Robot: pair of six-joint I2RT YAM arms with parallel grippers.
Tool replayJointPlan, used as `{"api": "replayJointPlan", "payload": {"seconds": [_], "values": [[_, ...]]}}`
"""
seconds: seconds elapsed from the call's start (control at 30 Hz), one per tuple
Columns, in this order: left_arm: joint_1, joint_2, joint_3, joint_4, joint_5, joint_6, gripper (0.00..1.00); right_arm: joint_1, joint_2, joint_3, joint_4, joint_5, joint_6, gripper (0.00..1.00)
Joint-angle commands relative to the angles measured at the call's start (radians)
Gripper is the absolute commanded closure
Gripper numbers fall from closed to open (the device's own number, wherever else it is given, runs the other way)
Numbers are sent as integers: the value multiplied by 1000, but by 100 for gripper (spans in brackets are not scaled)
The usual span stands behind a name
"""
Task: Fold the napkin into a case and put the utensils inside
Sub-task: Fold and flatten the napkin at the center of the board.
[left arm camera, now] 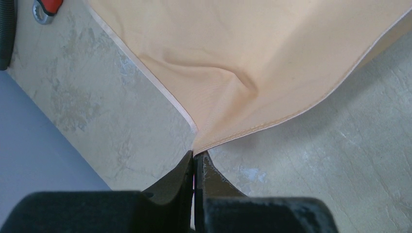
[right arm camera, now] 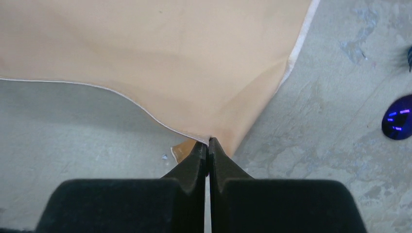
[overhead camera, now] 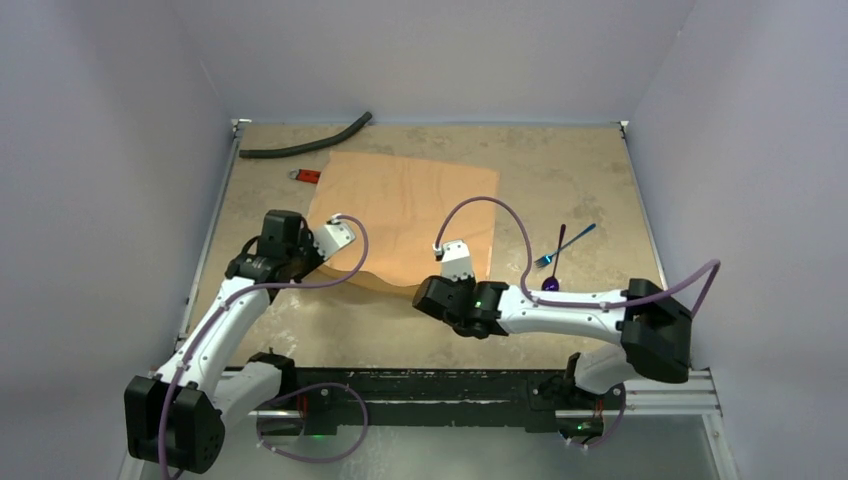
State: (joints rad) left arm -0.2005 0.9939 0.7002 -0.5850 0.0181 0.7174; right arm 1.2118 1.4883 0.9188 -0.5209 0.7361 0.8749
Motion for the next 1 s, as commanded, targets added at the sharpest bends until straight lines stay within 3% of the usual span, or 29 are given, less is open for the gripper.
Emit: {"api": "replayJointPlan", "payload": {"seconds": [0.0,0.2,0.33,0.57,0.8,0.97], "values": [[8,28,56,25,54,-22,100,3,-85,-28,172,-45,-229,100],[11,30,117,21,43,-57,100,2,-241,-7,146,-91,-352,100],[13,28,211,-40,100,-61,100,2,-285,32,26,-127,-324,100],[13,49,343,-367,216,-5,100,6,-229,117,-170,-221,-233,100],[12,-125,390,-602,276,112,100,10,-367,159,-237,-341,-238,100],[13,-135,497,-803,356,166,100,13,-398,140,-268,-452,-227,100]]}}
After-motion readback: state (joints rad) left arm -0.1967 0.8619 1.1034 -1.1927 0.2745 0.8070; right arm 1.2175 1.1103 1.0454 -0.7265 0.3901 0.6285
